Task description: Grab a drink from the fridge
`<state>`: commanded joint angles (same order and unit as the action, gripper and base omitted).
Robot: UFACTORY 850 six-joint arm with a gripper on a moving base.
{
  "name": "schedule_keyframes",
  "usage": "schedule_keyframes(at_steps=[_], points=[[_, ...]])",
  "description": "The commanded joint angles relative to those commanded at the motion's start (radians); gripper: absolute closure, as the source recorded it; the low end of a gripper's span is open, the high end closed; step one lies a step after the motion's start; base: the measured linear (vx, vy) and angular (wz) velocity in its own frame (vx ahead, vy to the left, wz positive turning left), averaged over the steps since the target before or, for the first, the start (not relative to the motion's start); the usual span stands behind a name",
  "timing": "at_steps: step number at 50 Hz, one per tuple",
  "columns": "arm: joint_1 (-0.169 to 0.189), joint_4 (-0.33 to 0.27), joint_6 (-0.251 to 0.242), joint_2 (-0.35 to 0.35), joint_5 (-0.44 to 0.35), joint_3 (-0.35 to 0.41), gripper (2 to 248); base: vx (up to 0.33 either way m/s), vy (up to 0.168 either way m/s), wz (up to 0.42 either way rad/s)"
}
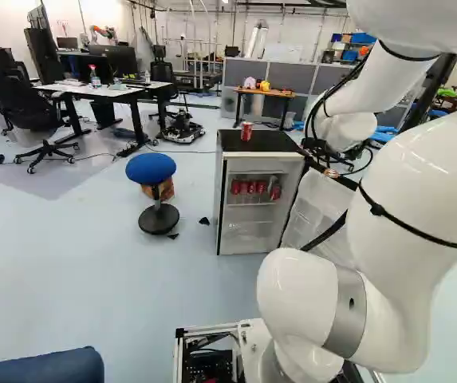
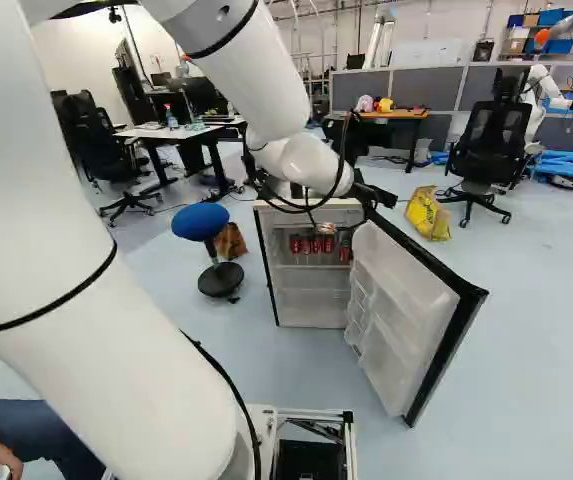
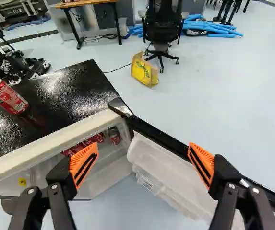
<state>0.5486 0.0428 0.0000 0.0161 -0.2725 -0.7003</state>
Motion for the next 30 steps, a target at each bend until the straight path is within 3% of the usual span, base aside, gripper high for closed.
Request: schedule_keyframes(at_steps=[30], points=[[0.081, 0.0, 0.0, -0.087, 0.065, -0.09, 3, 0.0, 0.0, 0.0]])
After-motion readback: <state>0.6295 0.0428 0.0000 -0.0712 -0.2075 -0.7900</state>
